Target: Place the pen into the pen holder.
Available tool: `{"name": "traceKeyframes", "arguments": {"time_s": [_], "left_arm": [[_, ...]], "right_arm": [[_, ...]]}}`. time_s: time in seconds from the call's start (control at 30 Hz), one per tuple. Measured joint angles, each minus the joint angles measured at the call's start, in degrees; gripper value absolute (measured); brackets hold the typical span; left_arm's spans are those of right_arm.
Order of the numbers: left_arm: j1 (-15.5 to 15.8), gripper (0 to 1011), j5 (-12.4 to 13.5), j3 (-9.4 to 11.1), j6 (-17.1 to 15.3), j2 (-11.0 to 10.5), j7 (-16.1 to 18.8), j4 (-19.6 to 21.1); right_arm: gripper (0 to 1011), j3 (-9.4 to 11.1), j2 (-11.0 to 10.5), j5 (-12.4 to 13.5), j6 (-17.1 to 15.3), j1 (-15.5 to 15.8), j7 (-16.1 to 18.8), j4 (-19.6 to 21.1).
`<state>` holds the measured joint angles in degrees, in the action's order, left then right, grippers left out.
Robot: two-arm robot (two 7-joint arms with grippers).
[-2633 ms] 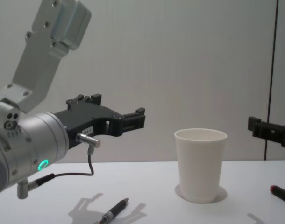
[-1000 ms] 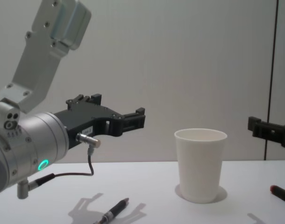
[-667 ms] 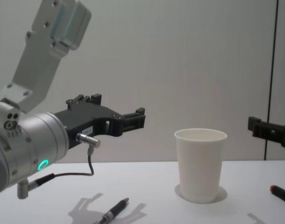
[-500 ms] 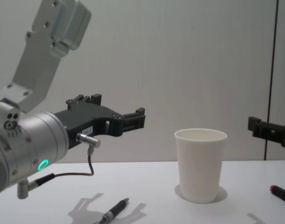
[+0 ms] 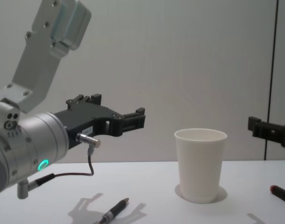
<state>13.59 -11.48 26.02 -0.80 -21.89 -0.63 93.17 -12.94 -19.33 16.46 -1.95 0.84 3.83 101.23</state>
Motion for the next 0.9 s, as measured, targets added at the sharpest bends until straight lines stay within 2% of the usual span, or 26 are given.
{"name": "traceKeyframes", "arguments": {"time_s": [0.5, 0.73, 0.9], "left_arm": [[0.00, 1001, 0.00, 0.00, 0.00, 0.00, 0.00, 0.00], [0.00, 1001, 0.00, 0.00, 0.00, 0.00, 0.00, 0.00], [0.00, 1001, 0.00, 0.00, 0.00, 0.00, 0.00, 0.00]], "right_arm": [[1001, -0.07, 0.25, -0.24, -0.66, -0.36, 0.05, -0.01], [1001, -0.20, 1.07, -0.89, -5.01, -2.00, 0.13, -0.10], [1002, -0.08, 1.86, -1.29, -11.82, -4.58, 0.52, -0.06]]}}
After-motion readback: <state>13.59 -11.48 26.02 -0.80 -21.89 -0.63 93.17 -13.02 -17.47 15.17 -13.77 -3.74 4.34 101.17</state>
